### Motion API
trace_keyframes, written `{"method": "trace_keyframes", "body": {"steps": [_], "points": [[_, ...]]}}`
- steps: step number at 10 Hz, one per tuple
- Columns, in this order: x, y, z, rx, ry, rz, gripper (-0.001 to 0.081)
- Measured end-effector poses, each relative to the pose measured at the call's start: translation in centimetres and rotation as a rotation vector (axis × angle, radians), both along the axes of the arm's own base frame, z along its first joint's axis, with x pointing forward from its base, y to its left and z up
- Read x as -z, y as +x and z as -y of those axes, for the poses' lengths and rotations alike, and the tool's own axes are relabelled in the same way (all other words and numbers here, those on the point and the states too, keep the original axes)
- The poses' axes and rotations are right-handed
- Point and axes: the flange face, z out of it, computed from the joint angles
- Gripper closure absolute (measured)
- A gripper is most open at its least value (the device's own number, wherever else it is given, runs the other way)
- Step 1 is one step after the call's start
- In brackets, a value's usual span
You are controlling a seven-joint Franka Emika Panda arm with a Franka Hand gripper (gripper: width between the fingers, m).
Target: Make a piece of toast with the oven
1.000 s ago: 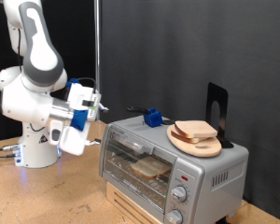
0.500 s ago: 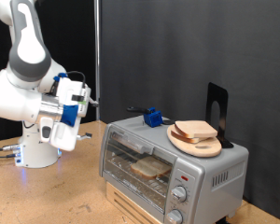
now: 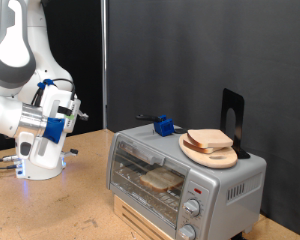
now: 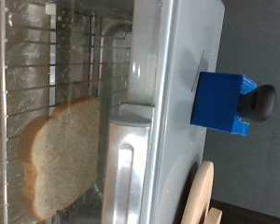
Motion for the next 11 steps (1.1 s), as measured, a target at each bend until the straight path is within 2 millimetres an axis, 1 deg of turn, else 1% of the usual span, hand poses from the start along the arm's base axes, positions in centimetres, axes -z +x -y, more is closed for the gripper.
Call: {"method": "trace_keyframes", "body": {"steps": [1,2,3,5,6,7,8,10,11], "points": [[-0.2,-0.2,-0.3,-0.045,0.025,-0.007,0.0007],[-0.9,0.1,0.0,-0.076,0.058,-0.008,0.0007],[-1.3,1.2,0.8,-0.094,0.076,-0.012,0.0007],[-1.1,3.8,2.2,-0.081,0.064,-0.032,0.0007],[-0.9,5.3,2.9,-0.018,0.063,-0.034,0.0007],[-0.6,6.8,3.7,0.082,0.048,-0.018,0.0007],[-0.3,7.5,4.0,0.137,0.040,-0.015,0.0007],[-0.5,6.9,3.3,0.054,0.091,-0.032,0.0007],[-0.5,7.5,3.3,0.027,0.110,-0.027,0.0007]]}}
